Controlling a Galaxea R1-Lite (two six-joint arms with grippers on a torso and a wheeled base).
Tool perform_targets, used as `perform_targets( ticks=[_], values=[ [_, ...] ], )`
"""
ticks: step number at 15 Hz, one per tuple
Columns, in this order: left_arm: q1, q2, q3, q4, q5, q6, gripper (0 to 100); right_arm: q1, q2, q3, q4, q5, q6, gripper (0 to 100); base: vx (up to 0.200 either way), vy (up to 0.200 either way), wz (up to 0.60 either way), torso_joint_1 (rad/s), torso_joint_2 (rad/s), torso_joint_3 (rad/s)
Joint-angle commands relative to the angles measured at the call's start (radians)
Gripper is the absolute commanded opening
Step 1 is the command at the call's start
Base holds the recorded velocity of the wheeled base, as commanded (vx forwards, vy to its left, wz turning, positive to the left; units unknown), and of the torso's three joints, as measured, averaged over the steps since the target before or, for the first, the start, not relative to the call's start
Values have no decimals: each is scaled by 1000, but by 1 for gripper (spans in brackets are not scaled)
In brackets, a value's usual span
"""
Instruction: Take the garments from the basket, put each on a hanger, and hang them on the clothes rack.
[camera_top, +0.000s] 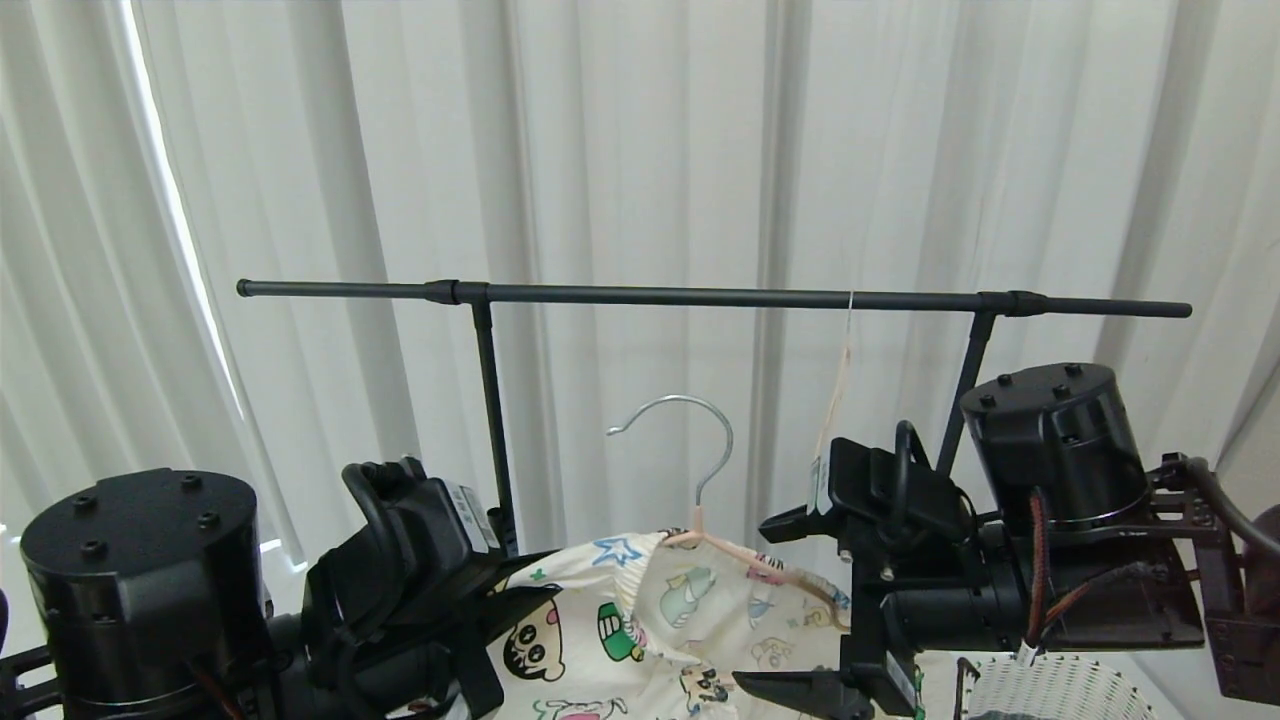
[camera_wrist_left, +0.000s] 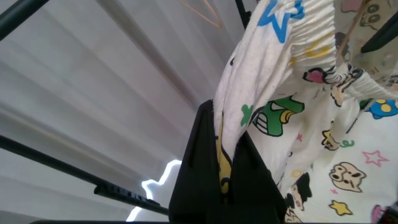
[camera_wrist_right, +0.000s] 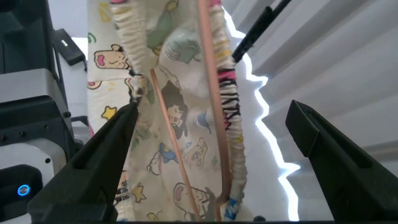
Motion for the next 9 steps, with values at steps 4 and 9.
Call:
perform_targets(
  ticks=[4, 9],
  values=[
    [-10, -2, -19, -1, 0, 0, 0, -27, 12, 15, 2, -5, 22, 100, 0, 0, 0, 0, 0, 0],
    [-12, -2, -22, -1, 0, 0, 0, -37, 10, 25, 0, -5, 22, 0, 0, 0, 0, 0, 0, 0]
  ],
)
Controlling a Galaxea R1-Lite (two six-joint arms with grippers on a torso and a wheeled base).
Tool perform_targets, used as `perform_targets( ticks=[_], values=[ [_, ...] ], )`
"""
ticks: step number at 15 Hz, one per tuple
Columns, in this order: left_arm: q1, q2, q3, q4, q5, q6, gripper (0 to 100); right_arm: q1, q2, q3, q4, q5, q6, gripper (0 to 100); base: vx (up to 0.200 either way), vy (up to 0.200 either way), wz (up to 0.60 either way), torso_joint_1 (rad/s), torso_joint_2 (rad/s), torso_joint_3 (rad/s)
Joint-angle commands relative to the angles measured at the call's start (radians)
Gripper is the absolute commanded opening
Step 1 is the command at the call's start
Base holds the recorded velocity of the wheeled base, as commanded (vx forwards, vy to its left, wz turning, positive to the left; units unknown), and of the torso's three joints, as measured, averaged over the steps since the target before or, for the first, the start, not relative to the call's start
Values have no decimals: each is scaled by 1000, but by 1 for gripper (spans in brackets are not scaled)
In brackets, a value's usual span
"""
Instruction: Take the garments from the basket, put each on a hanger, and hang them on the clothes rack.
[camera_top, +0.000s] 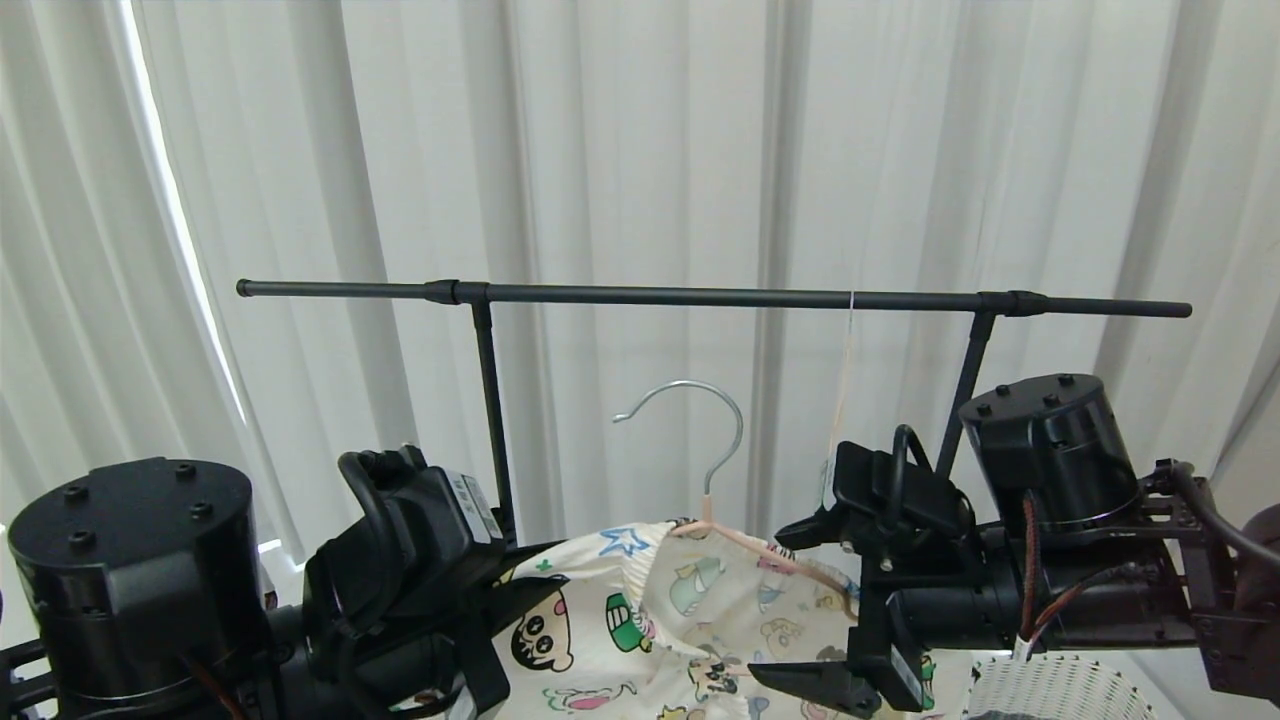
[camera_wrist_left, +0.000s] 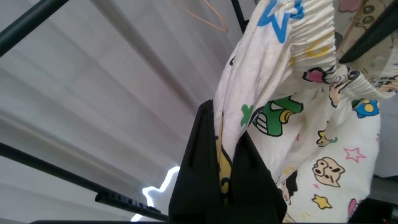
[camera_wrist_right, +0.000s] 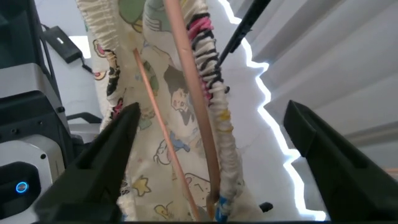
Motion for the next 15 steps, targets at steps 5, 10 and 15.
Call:
perform_targets(
  ticks=[5, 10, 15],
  values=[
    [-1, 0, -3, -1, 0, 1, 0, -2, 1, 1, -2, -4, -2, 0, 0, 0, 0, 0, 0, 0],
    [-5, 0, -3, 1, 2, 6, 0, -7, 0, -5, -10, -18, -6, 0, 0, 0, 0, 0, 0, 0],
    [-2, -2, 0, -1, 3, 2, 100, -45, -12, -4, -41, -16, -85, 0, 0, 0, 0, 0, 0, 0]
  ],
)
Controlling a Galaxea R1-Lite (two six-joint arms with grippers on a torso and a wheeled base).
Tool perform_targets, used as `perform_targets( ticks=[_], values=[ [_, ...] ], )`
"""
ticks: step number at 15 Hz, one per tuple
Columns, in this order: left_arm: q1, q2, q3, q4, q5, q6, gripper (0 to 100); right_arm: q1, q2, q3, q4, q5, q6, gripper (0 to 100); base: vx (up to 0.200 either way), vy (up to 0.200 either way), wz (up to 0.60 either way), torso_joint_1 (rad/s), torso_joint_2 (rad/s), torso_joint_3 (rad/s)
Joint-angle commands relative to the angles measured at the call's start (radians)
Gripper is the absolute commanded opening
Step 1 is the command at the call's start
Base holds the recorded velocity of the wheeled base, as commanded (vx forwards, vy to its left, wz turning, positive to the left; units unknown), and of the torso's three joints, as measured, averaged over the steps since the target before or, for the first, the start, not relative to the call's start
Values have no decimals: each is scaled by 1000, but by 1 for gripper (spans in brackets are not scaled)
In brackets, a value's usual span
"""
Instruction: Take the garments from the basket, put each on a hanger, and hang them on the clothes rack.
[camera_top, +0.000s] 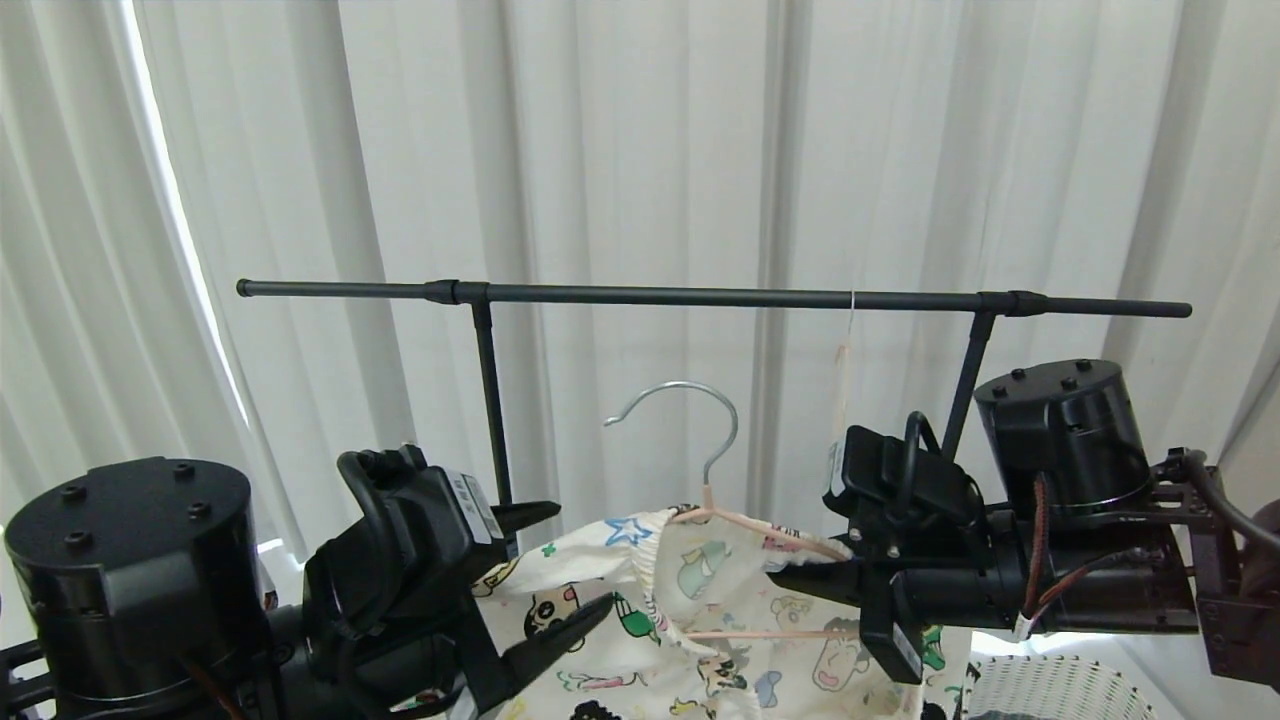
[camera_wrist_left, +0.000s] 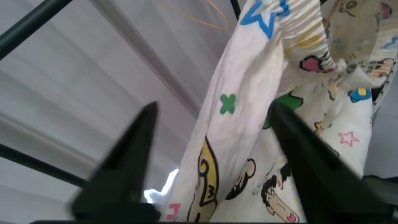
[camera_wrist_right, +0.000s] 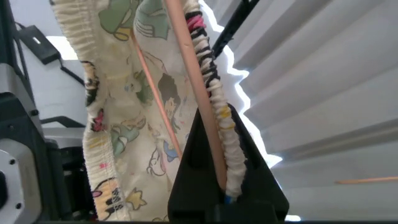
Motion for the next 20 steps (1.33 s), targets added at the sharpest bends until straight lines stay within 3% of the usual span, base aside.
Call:
perform_targets(
  ticks=[1, 8, 14, 16, 19, 20],
  values=[
    [5, -2, 3, 0, 0, -6, 100, -45, -13, 0, -2, 7, -49, 0, 0, 0, 0, 0, 0, 0],
    [98, -69, 94, 0, 2, -7, 100, -199, -51, 5, -2, 15, -93, 0, 0, 0, 0, 0, 0, 0],
    [408, -28, 255, 1, -1, -9, 100, -216, -77, 3, -2, 52, -127, 0, 0, 0, 0, 0, 0, 0],
    [422, 2, 253, 1, -4, -22, 100, -216, -85, 2, -2, 84, -150, 0, 0, 0, 0, 0, 0, 0],
    [402, 6, 255, 1, -146, -21, 100, -204, -91, -1, -4, 88, -162, 0, 0, 0, 0, 0, 0, 0],
    [402, 18, 255, 1, -155, -21, 100, -199, -97, -1, -2, 98, -162, 0, 0, 0, 0, 0, 0, 0]
  ],
)
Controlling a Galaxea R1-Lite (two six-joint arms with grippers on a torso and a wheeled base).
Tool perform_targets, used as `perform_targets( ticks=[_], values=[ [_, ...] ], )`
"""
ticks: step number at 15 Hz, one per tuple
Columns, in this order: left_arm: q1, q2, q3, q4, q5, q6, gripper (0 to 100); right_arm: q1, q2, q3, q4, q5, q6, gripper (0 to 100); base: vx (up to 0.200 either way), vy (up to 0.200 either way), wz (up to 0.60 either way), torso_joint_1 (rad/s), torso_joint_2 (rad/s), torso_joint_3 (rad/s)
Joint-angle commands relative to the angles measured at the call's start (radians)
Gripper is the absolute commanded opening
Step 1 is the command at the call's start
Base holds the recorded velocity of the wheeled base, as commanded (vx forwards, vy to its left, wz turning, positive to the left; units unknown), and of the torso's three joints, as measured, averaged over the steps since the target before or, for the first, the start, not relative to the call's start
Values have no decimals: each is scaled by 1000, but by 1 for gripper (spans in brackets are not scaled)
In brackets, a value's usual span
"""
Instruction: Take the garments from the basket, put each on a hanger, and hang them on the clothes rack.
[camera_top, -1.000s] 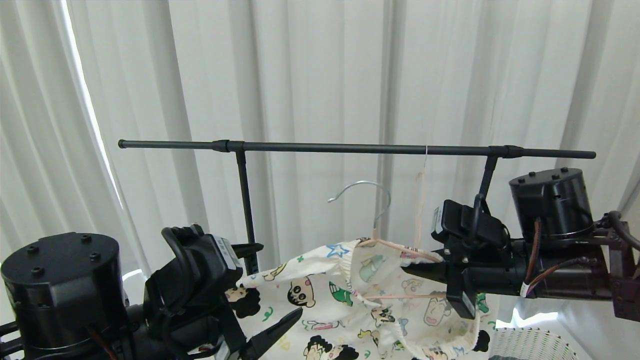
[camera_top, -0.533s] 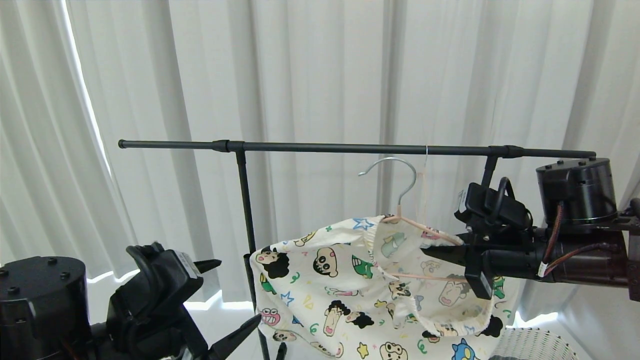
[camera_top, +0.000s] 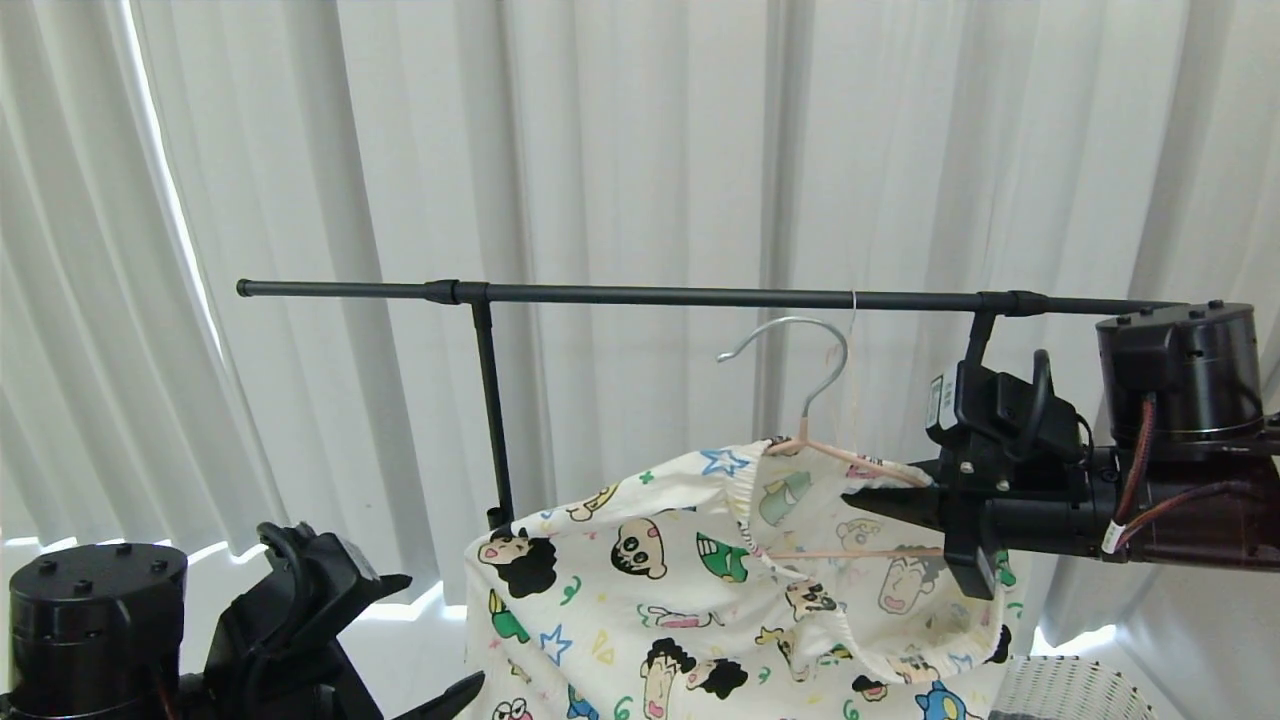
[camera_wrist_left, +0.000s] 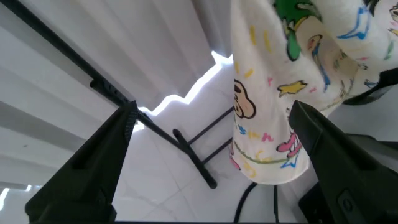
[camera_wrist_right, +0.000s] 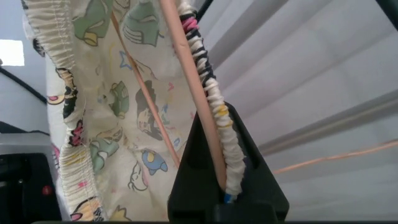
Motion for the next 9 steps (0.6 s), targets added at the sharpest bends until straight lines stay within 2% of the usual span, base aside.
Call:
perform_targets(
  ticks=[1, 6, 7, 9],
  values=[
    [-1, 27, 1, 0, -3, 1, 100, 5, -10, 0, 0, 5, 0, 0, 0, 0, 0, 0, 0, 0],
    [-1, 38, -5, 0, -5, -4, 100, 35, -45, 0, 0, 14, 1, 0, 0, 0, 0, 0, 0, 0],
    [-1, 38, -4, 0, -5, -4, 0, 38, -50, 0, 0, 14, 1, 0, 0, 0, 0, 0, 0, 0],
    [1, 39, -5, 0, -5, -4, 0, 40, -52, 3, 0, 14, 1, 0, 0, 0, 0, 0, 0, 0]
  ],
)
